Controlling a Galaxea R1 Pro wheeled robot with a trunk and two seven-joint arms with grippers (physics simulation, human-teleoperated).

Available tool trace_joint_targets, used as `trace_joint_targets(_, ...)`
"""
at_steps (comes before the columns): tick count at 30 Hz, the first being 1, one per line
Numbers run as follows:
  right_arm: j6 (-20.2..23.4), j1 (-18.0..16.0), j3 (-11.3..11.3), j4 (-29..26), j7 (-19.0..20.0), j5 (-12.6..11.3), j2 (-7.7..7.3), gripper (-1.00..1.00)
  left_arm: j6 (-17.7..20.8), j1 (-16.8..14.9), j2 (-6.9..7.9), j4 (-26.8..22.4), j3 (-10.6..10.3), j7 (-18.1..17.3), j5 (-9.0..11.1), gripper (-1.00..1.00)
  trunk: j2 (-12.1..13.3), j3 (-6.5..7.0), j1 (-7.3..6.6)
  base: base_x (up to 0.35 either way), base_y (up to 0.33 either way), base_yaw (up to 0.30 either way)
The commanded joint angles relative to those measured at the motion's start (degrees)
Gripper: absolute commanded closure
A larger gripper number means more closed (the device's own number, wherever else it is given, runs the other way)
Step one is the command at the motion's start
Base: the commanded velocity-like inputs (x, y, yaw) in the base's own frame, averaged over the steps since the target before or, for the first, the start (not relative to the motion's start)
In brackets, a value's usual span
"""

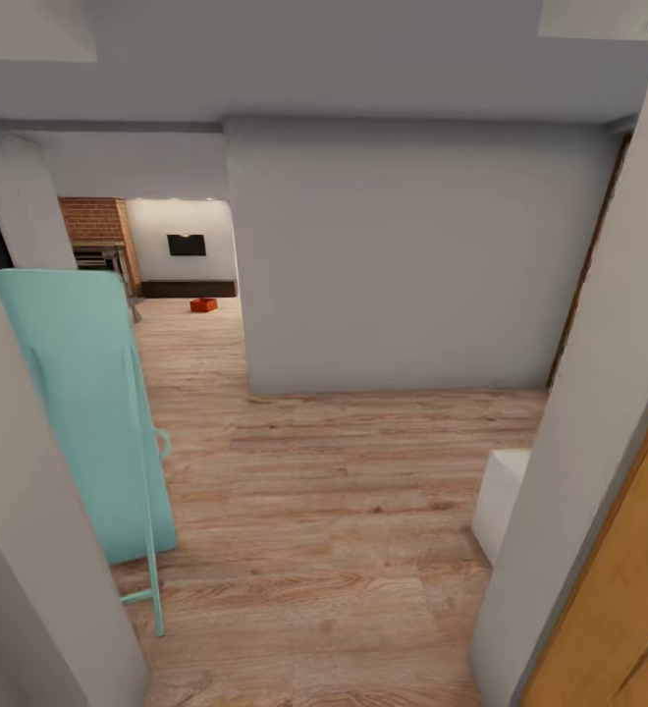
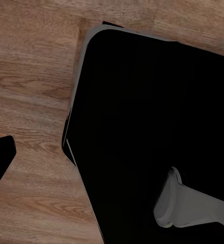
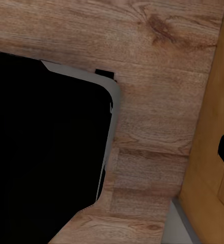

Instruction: Move the two storage containers from the living room to the garage. In the garage, place one container on the floor and stack the other container on top of it (either order is fine).

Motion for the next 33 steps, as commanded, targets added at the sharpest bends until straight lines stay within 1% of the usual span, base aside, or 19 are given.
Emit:
trace_joint_targets(1,-0.27,-0.05,0.38,0.13,0.30,-0.61,-0.01,-1.00,-0.13,0.01,-0.02,-0.01,0.15,0.07,0.12,-1.00,-0.02,-0.01,0.05,0.323,0.000,0.000)
trace_joint_targets(11,-0.39,-0.02,0.35,0.13,0.36,-0.55,-0.06,-1.00,-0.24,0.02,0.04,-0.01,0.15,0.07,0.13,-1.00,-0.02,-0.01,0.05,0.323,0.000,0.000)
trace_joint_targets(13,-0.40,-0.03,0.68,0.16,0.44,1.05,-0.14,-1.00,-0.29,0.00,0.06,-0.01,0.15,0.07,0.78,-1.00,-0.02,-0.01,0.05,0.323,0.000,0.000)
trace_joint_targets(16,-0.38,-0.03,2.54,0.36,0.40,6.38,-0.09,-1.00,-0.26,0.00,0.13,-0.01,0.11,0.07,3.39,-1.00,-0.02,-0.01,0.05,0.323,0.000,0.000)
trace_joint_targets(17,-0.35,-0.04,2.79,0.40,0.39,7.29,-0.09,-1.00,-0.25,0.00,0.13,-0.01,0.10,0.07,3.91,-1.00,-0.02,-0.01,0.05,0.323,0.000,0.000)
trace_joint_targets(18,-0.31,-0.04,3.16,0.48,0.39,8.73,-0.11,-1.00,-0.21,0.01,0.16,-0.01,0.09,0.07,4.86,-1.00,-0.02,-0.01,0.05,0.323,0.000,0.000)
trace_joint_targets(19,-0.28,-0.02,3.36,0.54,0.39,9.67,-0.14,-1.00,-0.18,0.01,0.19,-0.01,0.08,0.07,5.62,-1.00,-0.02,-0.01,0.05,0.323,0.000,0.000)
trace_joint_targets(21,-0.25,-0.02,3.57,0.61,0.39,10.70,-0.33,-1.00,-0.15,0.00,0.38,-0.06,0.07,0.07,6.49,-1.00,-0.02,-0.01,0.05,0.323,0.000,0.000)
trace_joint_targets(25,-0.17,-0.03,3.75,0.65,0.38,11.31,-0.93,-1.00,-0.14,0.00,0.50,-0.40,0.07,0.07,7.03,-1.00,-0.02,-0.01,0.05,0.323,0.000,0.000)
trace_joint_targets(33,0.43,0.20,3.88,0.66,0.46,11.51,-1.04,-1.00,-0.31,0.00,0.68,-0.53,0.06,0.07,7.13,-1.00,-0.02,-0.01,0.05,0.323,0.000,0.000)
